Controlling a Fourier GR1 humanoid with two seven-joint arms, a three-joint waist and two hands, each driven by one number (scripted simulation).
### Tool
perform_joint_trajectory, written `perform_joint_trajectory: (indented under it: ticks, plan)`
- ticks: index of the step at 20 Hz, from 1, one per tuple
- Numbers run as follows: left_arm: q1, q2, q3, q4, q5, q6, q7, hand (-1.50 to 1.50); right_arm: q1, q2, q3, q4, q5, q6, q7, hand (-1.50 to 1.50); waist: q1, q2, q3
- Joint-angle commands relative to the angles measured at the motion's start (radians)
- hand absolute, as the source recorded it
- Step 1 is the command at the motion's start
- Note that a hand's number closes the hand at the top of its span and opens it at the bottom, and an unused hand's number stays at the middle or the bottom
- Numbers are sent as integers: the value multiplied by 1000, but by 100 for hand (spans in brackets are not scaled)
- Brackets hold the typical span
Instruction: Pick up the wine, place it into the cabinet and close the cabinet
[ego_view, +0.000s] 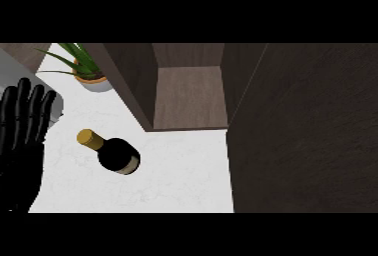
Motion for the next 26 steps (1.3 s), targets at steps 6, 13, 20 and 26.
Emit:
perform_joint_trajectory:
  ticks: [6, 13, 20, 26]
  plan:
    - [-246, 10, 33, 188, -39, 28, 12, -150, 124, 28, 7, -116, -32, 42, -18, -150, 30, -5, 8]
    - [-236, -89, -34, 228, 233, 151, 185, -150, 210, -66, 36, -144, -296, 231, 170, -150, 24, -6, 9]
    - [-370, -78, -47, 202, 200, 258, 319, -150, 284, -83, -26, -263, -375, 281, 229, -150, 27, -7, 9]
    - [-341, -90, -168, 208, 146, 341, 265, -150, 162, -43, 17, -337, -320, 180, 385, -150, 32, -6, 8]
